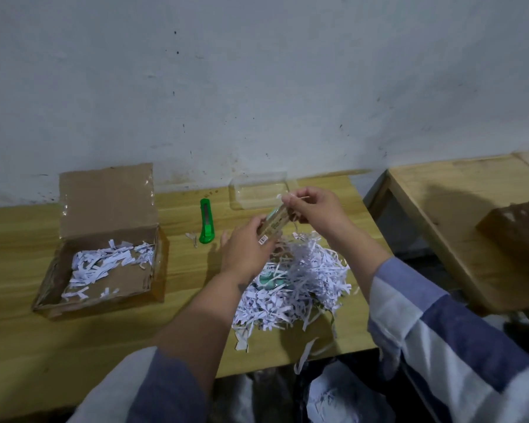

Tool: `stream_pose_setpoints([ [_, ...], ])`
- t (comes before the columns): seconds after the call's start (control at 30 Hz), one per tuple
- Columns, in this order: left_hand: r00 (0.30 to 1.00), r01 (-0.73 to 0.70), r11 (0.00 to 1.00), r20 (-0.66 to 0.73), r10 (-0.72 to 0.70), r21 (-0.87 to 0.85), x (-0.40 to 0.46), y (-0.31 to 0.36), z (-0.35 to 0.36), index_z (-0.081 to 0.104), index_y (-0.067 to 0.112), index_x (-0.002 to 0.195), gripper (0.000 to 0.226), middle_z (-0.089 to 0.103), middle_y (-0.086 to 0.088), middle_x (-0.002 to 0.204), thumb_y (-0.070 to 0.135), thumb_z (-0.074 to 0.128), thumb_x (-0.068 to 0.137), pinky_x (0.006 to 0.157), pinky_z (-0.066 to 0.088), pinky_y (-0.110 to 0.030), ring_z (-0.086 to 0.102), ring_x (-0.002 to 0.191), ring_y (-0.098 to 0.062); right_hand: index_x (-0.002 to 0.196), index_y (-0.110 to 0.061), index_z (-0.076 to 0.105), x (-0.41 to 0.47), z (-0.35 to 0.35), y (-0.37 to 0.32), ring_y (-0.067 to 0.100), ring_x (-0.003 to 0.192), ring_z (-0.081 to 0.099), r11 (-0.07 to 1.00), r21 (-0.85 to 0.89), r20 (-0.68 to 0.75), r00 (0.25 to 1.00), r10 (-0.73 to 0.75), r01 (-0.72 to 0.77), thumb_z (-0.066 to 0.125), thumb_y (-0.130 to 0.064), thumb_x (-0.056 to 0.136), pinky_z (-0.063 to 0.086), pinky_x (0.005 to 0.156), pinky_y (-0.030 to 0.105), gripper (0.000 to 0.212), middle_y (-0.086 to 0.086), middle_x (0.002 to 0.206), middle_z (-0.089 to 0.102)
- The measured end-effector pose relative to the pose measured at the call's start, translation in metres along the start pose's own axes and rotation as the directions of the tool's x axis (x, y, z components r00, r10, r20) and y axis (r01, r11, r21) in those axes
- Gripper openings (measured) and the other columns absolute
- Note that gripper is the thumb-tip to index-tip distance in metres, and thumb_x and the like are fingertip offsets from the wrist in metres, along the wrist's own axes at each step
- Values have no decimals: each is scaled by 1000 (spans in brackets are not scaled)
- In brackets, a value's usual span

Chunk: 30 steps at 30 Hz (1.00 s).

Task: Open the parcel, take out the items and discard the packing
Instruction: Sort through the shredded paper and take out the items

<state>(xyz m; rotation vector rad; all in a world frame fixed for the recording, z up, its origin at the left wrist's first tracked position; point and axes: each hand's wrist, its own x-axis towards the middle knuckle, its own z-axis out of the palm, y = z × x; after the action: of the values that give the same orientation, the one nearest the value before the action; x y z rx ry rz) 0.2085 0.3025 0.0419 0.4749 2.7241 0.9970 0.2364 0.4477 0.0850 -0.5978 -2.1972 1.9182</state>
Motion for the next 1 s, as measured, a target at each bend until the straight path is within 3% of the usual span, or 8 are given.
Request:
stream_pose_setpoints([
  [0.1, 1000, 5, 1000, -18, -5, 0, 0, 3, -1, 48, 40, 131, 44, 67, 12, 114, 42, 60, 88, 103, 38, -50, 52, 108, -19, 94, -6, 69, -7, -14, 8, 11, 54, 51, 999, -17, 1, 999, 47, -47, 70, -17, 82, 45, 56, 24, 17, 1, 71, 65],
  [0.3, 994, -98, 991, -28, 101, 90, 7, -11, 3, 52, 38, 124, 57, 59, 15, 128, 11, 73, 79, 108, 30, -45, 57, 112, -13, 97, -9, 72, -18, -28, 36, 17, 71, 63, 942, -284, 48, 979, 199, -178, 76, -24, 75, 57, 79, 39, 27, 5, 82, 72],
  [0.4, 989, -126, 985, -57, 134, 117, 7, -18, 4, 50, 37, 127, 63, 54, 15, 133, 5, 73, 78, 110, 28, -46, 57, 114, -12, 112, -24, 68, -15, -31, 38, 25, 112, 56, 569, -816, 111, 937, 332, -105, 74, -57, 67, 44, 101, 45, 56, 0, 123, 64],
  [0.47, 984, -148, 978, -79, 160, 145, 7, -22, 0, 50, 33, 130, 65, 52, 14, 135, 2, 72, 78, 110, 27, -44, 56, 115, -12, 124, -30, 59, -13, -32, 31, 30, 128, 46, 426, -903, 132, 910, 392, -52, 76, -52, 68, 35, 108, 51, 62, 0, 138, 53],
  [0.63, 952, -264, 940, -99, 290, 218, 13, -32, -8, 51, 36, 127, 68, 57, 17, 129, 0, 75, 73, 103, 35, -38, 55, 116, -9, 133, -24, 50, -16, -17, 5, 27, 123, 52, 869, -492, 210, 976, 61, 52, 57, -25, 92, 44, 86, 27, 41, 4, 139, 50],
  [0.8, 929, -349, 918, -61, 366, 191, 14, -33, -11, 51, 35, 124, 68, 57, 18, 122, -1, 75, 71, 96, 40, -34, 54, 108, -9, 128, -19, 58, 1, 4, 10, 21, 108, 61, 860, -508, 366, 915, 168, 45, 68, -29, 84, 45, 93, 30, 46, 6, 122, 66],
  [0.9, 980, -168, 972, -137, 145, -167, 16, -29, -11, 42, 33, 128, 72, 54, 18, 112, -4, 71, 74, 88, 53, -41, 61, 98, -13, 103, -12, 68, 11, -1, 16, 25, 100, 63, 898, -437, 390, 891, 232, -43, 69, -24, 82, 44, 98, 41, 24, 5, 99, 71],
  [1.0, 999, 47, 898, 0, -52, -438, 17, -24, -4, 30, 37, 134, 71, 62, 12, 110, 0, 63, 83, 76, 58, -51, 67, 93, -25, 104, -12, 65, 13, -4, 23, 18, 86, 58, 965, -110, 359, 896, 261, -237, 63, -21, 86, 45, 88, 34, 20, 3, 93, 66],
])
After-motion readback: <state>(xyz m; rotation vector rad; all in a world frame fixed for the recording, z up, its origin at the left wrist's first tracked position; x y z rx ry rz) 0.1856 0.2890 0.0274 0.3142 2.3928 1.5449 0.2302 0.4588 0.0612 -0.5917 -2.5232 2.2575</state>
